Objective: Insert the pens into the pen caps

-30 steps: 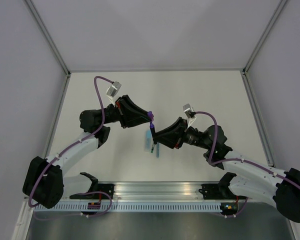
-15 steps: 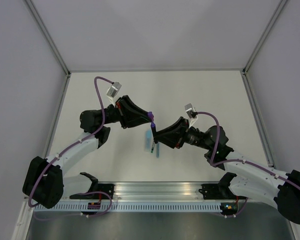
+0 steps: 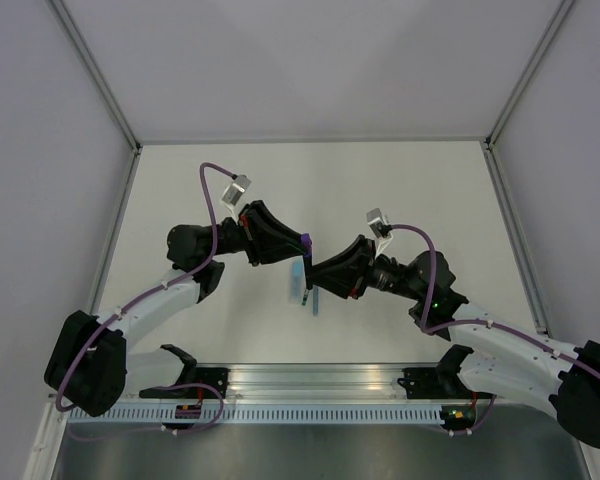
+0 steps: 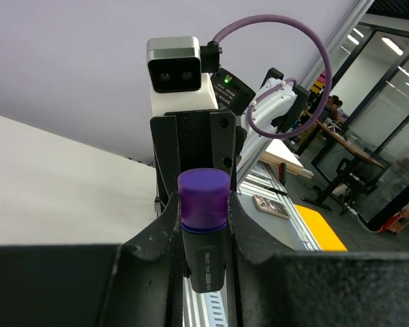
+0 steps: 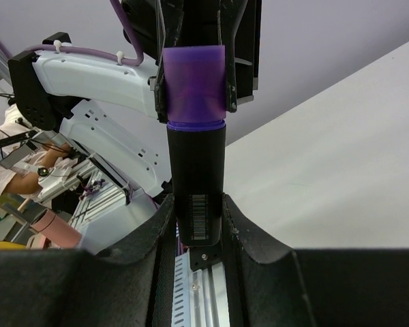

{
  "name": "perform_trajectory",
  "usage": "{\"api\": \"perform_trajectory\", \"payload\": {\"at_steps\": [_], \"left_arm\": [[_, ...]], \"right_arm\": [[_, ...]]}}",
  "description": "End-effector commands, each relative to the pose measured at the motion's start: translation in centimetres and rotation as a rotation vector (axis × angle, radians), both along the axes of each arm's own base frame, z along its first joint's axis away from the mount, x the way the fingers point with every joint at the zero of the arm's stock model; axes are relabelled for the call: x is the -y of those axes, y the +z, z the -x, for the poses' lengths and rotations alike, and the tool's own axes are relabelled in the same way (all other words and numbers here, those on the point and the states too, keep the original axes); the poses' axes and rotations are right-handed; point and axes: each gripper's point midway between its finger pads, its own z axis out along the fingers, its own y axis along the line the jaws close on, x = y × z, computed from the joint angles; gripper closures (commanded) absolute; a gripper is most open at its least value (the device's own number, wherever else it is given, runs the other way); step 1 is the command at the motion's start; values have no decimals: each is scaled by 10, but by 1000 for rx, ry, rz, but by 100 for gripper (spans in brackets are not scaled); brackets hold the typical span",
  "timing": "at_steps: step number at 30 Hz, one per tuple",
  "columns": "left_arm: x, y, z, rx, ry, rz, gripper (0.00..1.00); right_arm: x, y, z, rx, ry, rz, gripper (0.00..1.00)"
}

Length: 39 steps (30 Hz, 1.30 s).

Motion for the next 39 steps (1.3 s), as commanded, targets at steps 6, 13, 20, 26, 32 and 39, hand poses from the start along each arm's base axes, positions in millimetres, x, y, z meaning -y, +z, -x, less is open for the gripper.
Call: {"api": "perform_trajectory", "payload": {"at_steps": [6,13,20,26,32,39], "left_arm": [[0,-10,29,126,-109,-39,82],[1,-14,34,120,-130,-49,49],[4,-17,28,94,-108,-69,43],[5,-26,15,55,-20,-110,44],[2,-16,-2,25,125,-97,47],[3,-19,-15,-65,218,-147,47]], "right_arm": [[9,44,-6,107,-69,-84,100],[8,42,-6,116,-67,-65,100],[9,40,-8,121,-78,-46,100],[10,33,-18,127,-132,5,100],[13,26,-27,132,-183,51,100],[12,20,-39,119,-232,86,100]]}}
